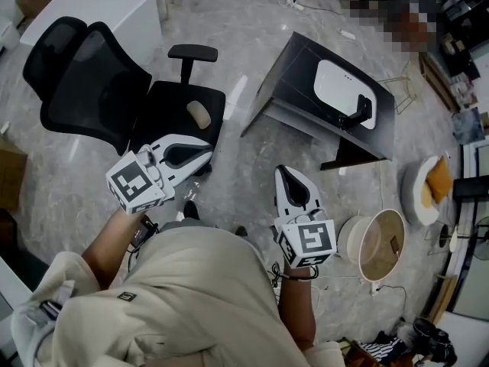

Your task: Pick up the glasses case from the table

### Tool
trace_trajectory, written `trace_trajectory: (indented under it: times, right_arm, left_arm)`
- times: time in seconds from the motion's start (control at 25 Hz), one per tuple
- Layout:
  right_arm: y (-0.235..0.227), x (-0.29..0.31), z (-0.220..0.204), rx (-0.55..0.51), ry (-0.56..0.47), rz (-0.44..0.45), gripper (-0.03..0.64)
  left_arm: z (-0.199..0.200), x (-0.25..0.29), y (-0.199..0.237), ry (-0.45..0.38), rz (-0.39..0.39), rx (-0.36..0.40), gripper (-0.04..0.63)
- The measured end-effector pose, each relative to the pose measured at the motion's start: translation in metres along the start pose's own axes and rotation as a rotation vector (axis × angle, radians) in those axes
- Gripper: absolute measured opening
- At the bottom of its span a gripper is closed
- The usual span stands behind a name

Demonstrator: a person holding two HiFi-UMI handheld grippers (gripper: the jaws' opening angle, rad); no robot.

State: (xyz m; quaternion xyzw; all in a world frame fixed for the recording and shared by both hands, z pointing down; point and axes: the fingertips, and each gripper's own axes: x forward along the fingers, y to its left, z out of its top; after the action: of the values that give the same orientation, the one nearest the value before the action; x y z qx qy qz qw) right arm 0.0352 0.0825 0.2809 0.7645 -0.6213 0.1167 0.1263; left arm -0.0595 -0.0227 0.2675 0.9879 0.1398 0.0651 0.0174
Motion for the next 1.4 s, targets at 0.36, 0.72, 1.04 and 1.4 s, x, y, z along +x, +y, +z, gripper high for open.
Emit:
trace_trajectory:
  times: [0.36,0.72,1.04,1.4]
  right_arm:
    - [0.027,0.041,0.013,-0.037,0.018,0.036,0.025]
    - [0.060,0.081,0.037,-0.090,0.029,0.105,0.025]
    - [0.054,0.102,0.028,-0.076,0.046,0.150,0.025]
    - [0.036,0.150,0.039,-0.082,0.027,0.305,0.025]
  left_arm:
    - [-0.010,-0.031,0.035,-0.021,0.033,-0.025,0.015]
    - [-0.012,-0.069,0.068,-0.048,0.102,-0.055,0.015]
    - [-0.023,-0.070,0.081,-0.033,0.147,-0.070,0.015]
    - [-0.022,-0.066,0.106,0.010,0.305,-0.085,0.014]
